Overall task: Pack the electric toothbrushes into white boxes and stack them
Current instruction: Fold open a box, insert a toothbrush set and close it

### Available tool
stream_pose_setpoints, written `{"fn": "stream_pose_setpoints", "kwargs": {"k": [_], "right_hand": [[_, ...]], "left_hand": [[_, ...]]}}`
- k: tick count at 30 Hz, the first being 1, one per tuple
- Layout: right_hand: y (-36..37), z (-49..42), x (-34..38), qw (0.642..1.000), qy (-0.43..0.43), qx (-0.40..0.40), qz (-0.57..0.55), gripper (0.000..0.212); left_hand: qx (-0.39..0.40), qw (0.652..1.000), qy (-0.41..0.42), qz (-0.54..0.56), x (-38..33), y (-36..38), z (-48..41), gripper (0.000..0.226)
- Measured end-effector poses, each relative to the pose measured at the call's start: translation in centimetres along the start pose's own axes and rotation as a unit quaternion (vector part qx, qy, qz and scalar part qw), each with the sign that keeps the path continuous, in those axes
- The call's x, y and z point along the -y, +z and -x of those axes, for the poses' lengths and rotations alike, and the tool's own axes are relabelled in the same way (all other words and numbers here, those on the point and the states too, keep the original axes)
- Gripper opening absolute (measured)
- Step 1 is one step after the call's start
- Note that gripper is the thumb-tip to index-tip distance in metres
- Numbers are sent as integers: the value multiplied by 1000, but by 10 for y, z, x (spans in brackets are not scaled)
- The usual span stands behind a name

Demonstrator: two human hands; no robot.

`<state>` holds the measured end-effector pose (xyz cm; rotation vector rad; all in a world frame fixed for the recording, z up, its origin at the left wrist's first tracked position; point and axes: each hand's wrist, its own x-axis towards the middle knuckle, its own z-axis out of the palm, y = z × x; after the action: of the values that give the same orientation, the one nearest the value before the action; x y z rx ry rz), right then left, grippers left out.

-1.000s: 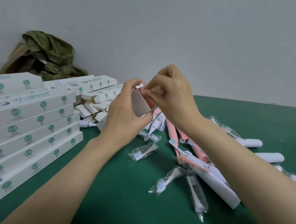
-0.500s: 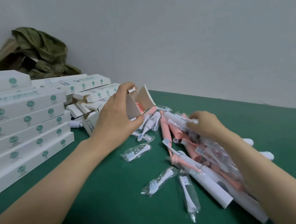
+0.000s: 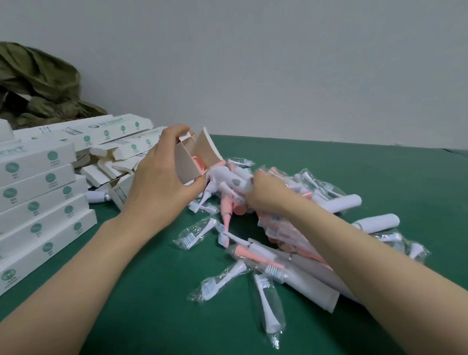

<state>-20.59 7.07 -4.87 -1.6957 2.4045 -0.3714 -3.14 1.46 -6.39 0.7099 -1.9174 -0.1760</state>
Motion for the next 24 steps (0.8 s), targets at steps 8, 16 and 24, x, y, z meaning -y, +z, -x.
{"fn": "stream_pose_setpoints", "kwargs": {"k": [8, 16, 24], "right_hand": [[-32, 7, -26, 997, -46, -11, -57, 32], [-57, 44, -50, 988, -114, 103, -18, 28], [-34, 49, -33, 989, -104, 40, 92, 32]], "left_hand": [[12, 1000, 7, 7, -1, 2, 0, 64], [13, 1000, 7, 4, 0, 3, 0, 62], [24, 1000, 4, -2, -2, 2, 2, 62]]}}
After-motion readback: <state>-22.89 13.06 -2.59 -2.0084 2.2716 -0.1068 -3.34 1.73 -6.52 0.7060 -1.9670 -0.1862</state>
